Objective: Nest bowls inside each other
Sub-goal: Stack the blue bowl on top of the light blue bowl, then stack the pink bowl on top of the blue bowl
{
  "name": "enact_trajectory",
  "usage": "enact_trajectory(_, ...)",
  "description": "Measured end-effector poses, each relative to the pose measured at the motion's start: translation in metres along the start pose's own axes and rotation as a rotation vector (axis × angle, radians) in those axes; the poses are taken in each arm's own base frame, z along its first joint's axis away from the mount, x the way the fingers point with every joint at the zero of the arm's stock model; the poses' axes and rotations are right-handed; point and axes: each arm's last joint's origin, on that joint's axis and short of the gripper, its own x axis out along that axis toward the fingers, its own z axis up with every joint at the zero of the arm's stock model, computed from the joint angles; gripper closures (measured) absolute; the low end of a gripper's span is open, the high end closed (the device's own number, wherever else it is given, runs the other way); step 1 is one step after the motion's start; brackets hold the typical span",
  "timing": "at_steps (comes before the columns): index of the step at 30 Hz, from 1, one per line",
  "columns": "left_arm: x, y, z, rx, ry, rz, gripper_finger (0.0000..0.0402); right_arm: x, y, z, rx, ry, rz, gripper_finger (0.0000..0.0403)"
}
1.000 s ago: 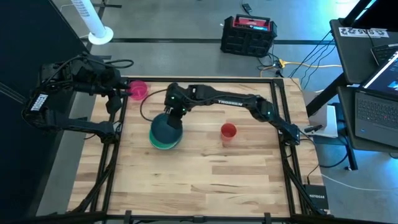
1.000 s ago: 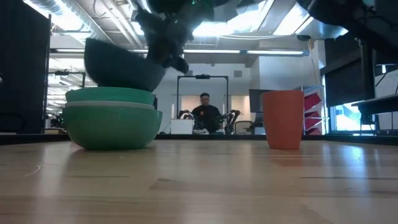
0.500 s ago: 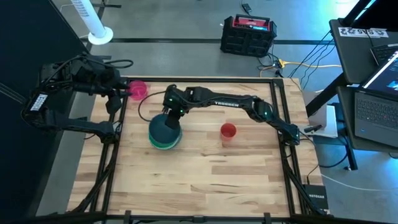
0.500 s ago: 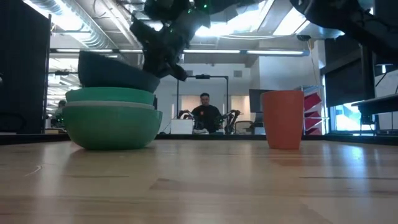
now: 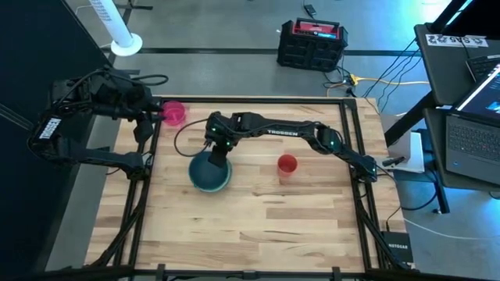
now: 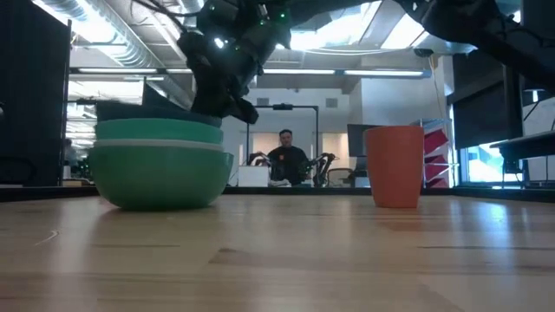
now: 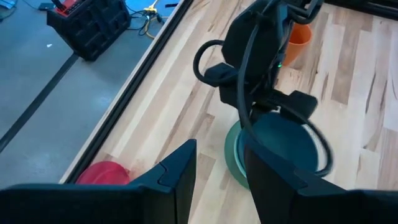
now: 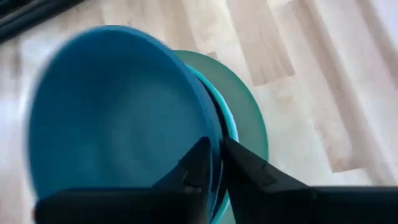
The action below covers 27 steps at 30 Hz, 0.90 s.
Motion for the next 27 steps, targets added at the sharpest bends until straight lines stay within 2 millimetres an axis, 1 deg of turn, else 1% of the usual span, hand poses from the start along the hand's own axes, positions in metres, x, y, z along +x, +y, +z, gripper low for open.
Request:
enact_trajectory(3,0.0,0.0,0.0,0.0,0.0,0.0,0.0284,-0.001,0.0,0.0,0.02,0.004,0.008,0.0338)
enact_trajectory(17,0.003,0.0,-0.003,0.055,0.068,-0.003,0.0284,-0.048,0.016,0.014,-0.049,-0.099,0.031,0.0272)
enact_trajectory(20,0.007,-0.001,-0.002,0.072,0.089,-0.004,0.0284,-0.082,0.03,0.017,-0.114,-0.165,0.007,0.0272)
enact_trajectory(23,0.021,-0.002,0.002,0.093,0.135,-0.01,0.0284,-0.13,0.056,0.017,-0.209,-0.278,-0.061,0.0272)
enact_trajectory(25,0.036,-0.003,0.004,0.112,0.185,-0.015,0.0284,-0.171,0.078,0.013,-0.278,-0.377,-0.108,0.0272)
enact_trajectory(27,0.056,-0.002,0.004,0.115,0.264,0.004,0.0284,-0.217,0.101,0.004,-0.331,-0.486,-0.169,0.0272)
